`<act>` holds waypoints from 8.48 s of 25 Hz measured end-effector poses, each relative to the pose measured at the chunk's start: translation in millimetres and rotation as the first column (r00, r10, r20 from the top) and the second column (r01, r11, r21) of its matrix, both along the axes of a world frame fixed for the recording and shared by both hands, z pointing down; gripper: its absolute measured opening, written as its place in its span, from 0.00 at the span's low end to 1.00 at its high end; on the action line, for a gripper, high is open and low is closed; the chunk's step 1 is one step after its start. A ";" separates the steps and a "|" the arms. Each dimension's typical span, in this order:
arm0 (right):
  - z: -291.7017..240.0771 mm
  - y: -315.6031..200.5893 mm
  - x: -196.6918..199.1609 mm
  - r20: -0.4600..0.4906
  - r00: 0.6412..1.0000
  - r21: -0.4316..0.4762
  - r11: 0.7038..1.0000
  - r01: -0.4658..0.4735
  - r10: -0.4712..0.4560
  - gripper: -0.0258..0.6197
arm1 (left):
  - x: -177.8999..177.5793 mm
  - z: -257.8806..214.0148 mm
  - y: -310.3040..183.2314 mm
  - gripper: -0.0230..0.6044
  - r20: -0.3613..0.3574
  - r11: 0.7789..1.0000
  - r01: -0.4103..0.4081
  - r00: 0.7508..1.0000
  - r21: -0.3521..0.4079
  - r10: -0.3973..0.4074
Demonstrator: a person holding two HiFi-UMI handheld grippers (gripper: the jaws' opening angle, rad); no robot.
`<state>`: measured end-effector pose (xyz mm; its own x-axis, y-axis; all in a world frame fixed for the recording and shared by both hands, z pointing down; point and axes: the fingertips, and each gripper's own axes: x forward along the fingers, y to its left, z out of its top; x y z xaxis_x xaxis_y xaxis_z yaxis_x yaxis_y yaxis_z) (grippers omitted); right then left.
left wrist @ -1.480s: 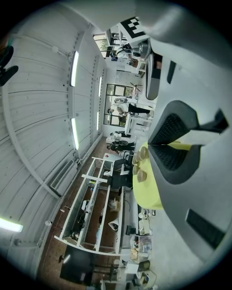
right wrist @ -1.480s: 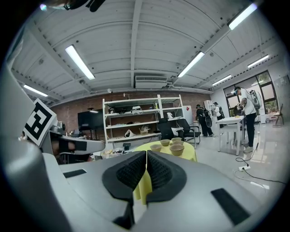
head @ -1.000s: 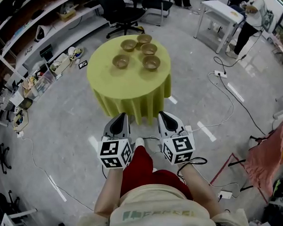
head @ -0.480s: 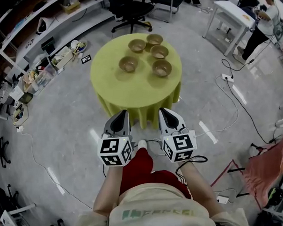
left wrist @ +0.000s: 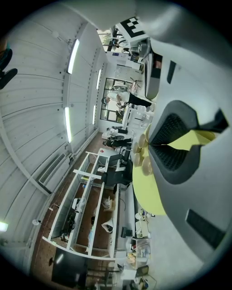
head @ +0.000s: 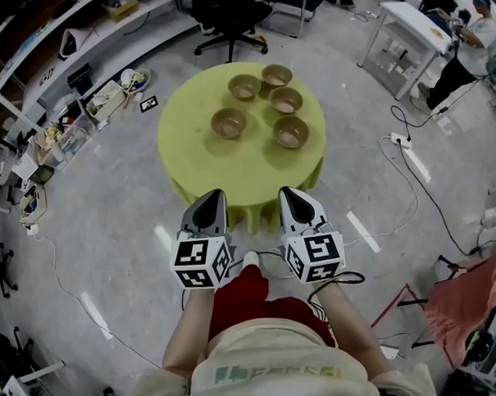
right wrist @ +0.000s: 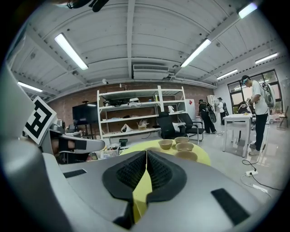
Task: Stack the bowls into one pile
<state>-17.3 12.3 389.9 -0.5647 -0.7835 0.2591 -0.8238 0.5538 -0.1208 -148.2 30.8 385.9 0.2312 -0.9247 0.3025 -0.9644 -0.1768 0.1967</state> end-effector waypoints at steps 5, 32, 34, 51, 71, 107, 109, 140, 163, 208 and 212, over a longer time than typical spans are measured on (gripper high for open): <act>1.2 -29.1 -10.2 -0.014 1.000 0.007 1.000 -0.001 0.001 0.10 | -13.6 2.7 -32.5 0.07 -0.003 1.000 -0.006 1.000 -0.009 0.006; 14.3 -124.6 -42.0 -0.047 0.999 -0.012 1.000 0.009 -0.010 0.10 | -50.3 24.6 -132.0 0.07 -0.023 0.998 0.031 0.999 -0.048 -0.032; 14.6 -133.7 -44.4 -0.040 0.999 -0.013 1.000 0.023 -0.024 0.10 | -51.0 27.6 -136.4 0.07 -0.023 0.997 0.044 0.999 -0.055 -0.045; 44.5 -213.5 -73.7 -0.038 0.985 -0.094 0.982 0.162 -0.166 0.10 | -66.2 65.5 -213.4 0.08 -0.036 0.981 0.125 0.991 -0.147 -0.131; 89.4 -270.1 -95.9 -0.031 0.974 -0.195 0.957 0.214 -0.224 0.10 | -80.9 128.3 -278.9 0.16 -0.053 0.938 0.184 0.977 -0.294 -0.209; 119.7 -287.7 -104.7 -0.017 0.968 -0.260 0.936 0.237 -0.249 0.10 | -87.0 183.8 -314.0 0.18 -0.087 0.865 0.230 0.951 -0.446 -0.298; 119.3 -287.1 -104.6 -0.018 0.969 -0.259 0.938 0.232 -0.245 0.10 | -88.3 184.0 -313.6 0.18 -0.085 0.863 0.235 0.949 -0.448 -0.303; 68.3 -239.8 -95.5 -0.015 0.986 -0.157 0.974 0.163 -0.168 0.10 | -94.9 94.9 -276.6 0.09 -0.074 0.931 0.253 0.957 -0.262 -0.281; 23.4 -166.8 -67.1 -0.029 0.999 -0.056 0.998 0.036 -0.037 0.10 | -71.8 35.2 -212.9 0.09 -0.061 0.978 0.146 0.986 -0.148 -0.157; 24.6 -155.9 87.4 -0.047 0.951 -0.059 0.949 -0.309 0.307 0.10 | 82.1 22.9 -239.2 0.09 -0.048 0.979 -0.164 0.986 -0.120 0.159; 28.3 -168.2 104.1 -0.044 0.951 -0.069 0.949 -0.309 0.307 0.10 | 99.5 28.3 -250.2 0.09 -0.043 0.977 -0.163 0.986 -0.135 0.159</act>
